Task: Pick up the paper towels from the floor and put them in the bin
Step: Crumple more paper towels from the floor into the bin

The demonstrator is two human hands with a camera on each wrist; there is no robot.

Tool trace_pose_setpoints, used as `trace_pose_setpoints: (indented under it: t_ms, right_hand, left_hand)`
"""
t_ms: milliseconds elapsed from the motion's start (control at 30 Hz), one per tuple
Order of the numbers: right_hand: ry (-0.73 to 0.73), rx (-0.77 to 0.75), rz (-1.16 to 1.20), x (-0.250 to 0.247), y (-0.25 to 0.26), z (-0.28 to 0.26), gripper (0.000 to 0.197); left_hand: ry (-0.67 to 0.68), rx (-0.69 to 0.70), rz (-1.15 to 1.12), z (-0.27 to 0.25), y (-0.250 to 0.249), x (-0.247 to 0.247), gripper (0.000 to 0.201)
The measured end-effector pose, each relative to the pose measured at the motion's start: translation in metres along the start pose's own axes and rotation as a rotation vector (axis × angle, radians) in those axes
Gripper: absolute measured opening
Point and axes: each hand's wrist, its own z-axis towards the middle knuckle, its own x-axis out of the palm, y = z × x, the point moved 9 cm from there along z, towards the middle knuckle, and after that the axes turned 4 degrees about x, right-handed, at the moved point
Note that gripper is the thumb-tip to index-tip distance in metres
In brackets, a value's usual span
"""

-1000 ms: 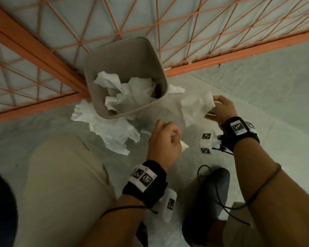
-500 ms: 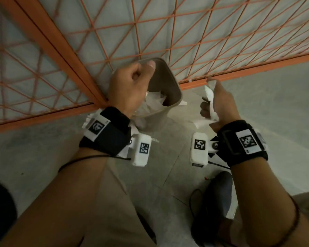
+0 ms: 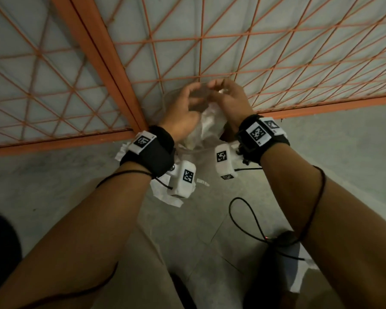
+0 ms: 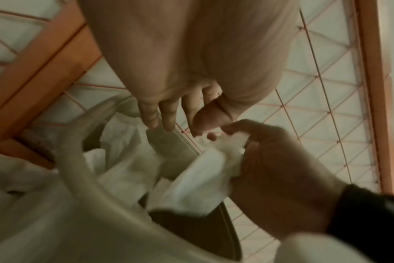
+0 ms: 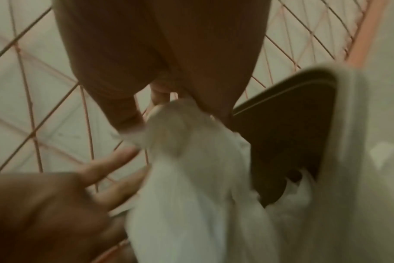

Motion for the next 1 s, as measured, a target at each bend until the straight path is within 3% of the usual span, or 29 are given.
trace_pose_setpoints:
  t_ms: [67, 200, 300, 367, 500, 600, 700, 767, 867, 1000]
  right_hand:
    - [0.071, -0.03, -0.122, 0.0, 0.005, -0.003, 0.02]
    - [0.093, -0.099, -0.259, -0.02, 0.018, -0.006, 0.042]
    - [-0.025, -0.129, -0.079, -0.056, 0.016, -0.009, 0.034]
    - [-0.172, -0.098, 0.095, -0.088, 0.001, -0.008, 0.021]
    - [-0.366, 0.144, 0.092, -0.13, -0.073, 0.004, 0.009]
    - [-0.351, 0.328, -0.106, -0.137, -0.137, 0.025, 0.01]
    - [-0.257, 0.407, -0.318, -0.132, -0.191, 0.05, 0.012]
    - [-0.179, 0.422, -0.463, -0.125, -0.218, 0.061, 0.026]
    - [-0.023, 0.406, -0.69, -0.107, -0.245, 0.074, 0.041]
    - [0.192, 0.339, -0.857, -0.085, -0.296, 0.103, 0.052]
  left_hand:
    - [-0.105, 0.04, -0.069, -0.007, -0.001, -0.019, 0.068]
    - [-0.507, 0.122, -0.124, -0.043, 0.001, -0.07, 0.047]
    - [-0.732, 0.058, -0.14, -0.082, 0.027, -0.077, 0.041]
    - [-0.796, -0.06, -0.136, -0.102, 0.059, -0.061, 0.033]
    - [-0.762, -0.376, -0.103, -0.121, 0.127, -0.012, 0.025]
    - [-0.637, -0.564, 0.09, -0.115, 0.165, 0.013, 0.032]
    - [-0.583, -0.665, 0.203, -0.106, 0.196, 0.021, 0.035]
    - [-0.569, -0.693, 0.296, -0.097, 0.209, 0.022, 0.042]
    - [-0.496, -0.732, 0.465, -0.084, 0.225, 0.022, 0.052]
    - [-0.436, -0.786, 0.605, -0.08, 0.244, 0.021, 0.048]
